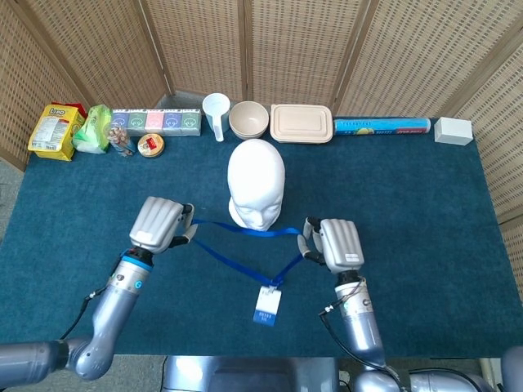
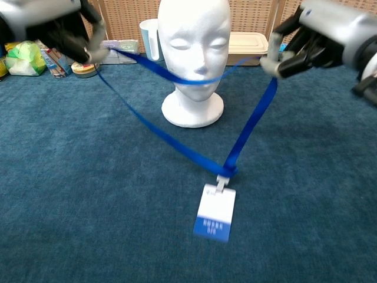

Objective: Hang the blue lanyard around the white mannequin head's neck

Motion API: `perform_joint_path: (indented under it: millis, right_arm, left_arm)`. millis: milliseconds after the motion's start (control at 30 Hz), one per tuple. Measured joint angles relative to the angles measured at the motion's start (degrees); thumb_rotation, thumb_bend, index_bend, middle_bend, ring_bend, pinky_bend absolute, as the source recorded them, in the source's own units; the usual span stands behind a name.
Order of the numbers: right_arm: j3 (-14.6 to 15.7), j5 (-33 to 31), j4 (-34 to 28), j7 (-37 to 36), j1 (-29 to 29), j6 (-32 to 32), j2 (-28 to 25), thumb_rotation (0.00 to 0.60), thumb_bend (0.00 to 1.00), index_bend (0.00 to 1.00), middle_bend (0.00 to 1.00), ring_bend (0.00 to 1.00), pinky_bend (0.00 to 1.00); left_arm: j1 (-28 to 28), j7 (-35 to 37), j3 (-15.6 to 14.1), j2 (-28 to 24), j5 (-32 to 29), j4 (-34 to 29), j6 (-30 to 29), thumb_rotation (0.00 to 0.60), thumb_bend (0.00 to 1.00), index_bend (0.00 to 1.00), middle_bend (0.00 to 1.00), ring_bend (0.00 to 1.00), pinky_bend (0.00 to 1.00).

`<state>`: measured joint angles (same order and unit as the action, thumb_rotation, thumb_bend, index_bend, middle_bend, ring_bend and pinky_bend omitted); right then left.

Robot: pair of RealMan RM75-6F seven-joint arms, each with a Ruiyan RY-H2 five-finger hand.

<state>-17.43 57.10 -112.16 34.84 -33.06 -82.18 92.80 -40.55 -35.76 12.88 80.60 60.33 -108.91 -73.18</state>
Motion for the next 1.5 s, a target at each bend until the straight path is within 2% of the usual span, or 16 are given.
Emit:
perform_joint_path:
  millis: [167,333,567,667,1033,1500]
  right_arm:
    - [-1.43,2.39,-4.82,-1.54,0.92,-1.04,-3.86,0.521,0.51,0.66,0.88,1.00,1.00]
    - [-3.68,2.83,-8.16,-3.44,1.25,-0.51,-7.76,0.521,0.51,0.66,0.88,1.00,1.00]
    - [-8.61,-0.29,-11.27,-6.65,0.17,2.24,-12.28,0.525,0.51,0.66,0.88,1.00,1.00]
    - [-10.48,-2.55,-11.89,-7.47,-1.08,3.54,-13.74,0.525,0.51,0.66,0.88,1.00,1.00]
    - [-14.20,-10.16,-10.12,-8.98,-6.25,6.85,-15.19,0.531,0.51,0.67,0.89,1.00,1.00]
    - [-15.00,-13.72,-5.58,-10.68,-10.78,9.38,-15.57,0.530,0.51,0.67,0.89,1.00,1.00]
  left_arm:
    - [0.42,1.41,2.16,-3.26,2.26,-4.01,-1.68,0.537,0.45,0.71,1.00,1.00,1.00]
    - [0.27,2.84,4.65,-4.82,2.83,-5.41,-2.50,0.536,0.45,0.71,1.00,1.00,1.00]
    - [-1.39,4.25,9.05,-7.15,1.25,-5.82,-2.19,0.541,0.45,0.71,1.00,1.00,1.00]
    - [-2.11,4.49,9.92,-7.78,0.42,-5.75,-1.93,0.540,0.45,0.71,1.00,1.00,1.00]
    - [-4.20,5.65,12.03,-8.34,-3.99,-3.59,-0.55,0.536,0.45,0.71,1.00,1.00,1.00]
    - [-5.57,7.58,12.71,-8.27,-6.44,1.75,0.08,0.541,0.45,0.71,1.00,1.00,1.00]
